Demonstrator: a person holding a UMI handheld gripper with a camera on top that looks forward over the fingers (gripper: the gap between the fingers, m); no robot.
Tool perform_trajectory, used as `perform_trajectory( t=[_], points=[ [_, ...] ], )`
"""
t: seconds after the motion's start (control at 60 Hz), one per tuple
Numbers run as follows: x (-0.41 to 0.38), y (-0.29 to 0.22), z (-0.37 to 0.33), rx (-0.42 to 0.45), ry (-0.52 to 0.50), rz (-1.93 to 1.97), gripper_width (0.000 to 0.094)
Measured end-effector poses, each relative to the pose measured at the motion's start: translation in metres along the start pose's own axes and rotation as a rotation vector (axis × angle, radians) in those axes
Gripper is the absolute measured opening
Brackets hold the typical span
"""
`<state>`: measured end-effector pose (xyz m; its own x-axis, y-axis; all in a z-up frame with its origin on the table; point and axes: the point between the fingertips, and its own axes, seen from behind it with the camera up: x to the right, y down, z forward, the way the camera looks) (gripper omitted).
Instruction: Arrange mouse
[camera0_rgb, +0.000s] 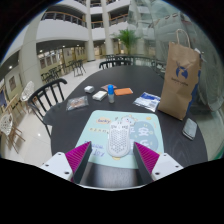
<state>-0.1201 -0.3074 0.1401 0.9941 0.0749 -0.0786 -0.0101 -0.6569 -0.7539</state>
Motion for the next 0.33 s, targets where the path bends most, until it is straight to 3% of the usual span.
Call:
perform_trajectory(
  t=[0.2, 0.333],
  points=[
    [-0.005, 0.033, -0.100, 0.074, -0.049, 0.014, 0.0853],
    [-0.005, 0.072, -0.147, 0.066, -0.088, 0.127, 0.0847]
  ],
)
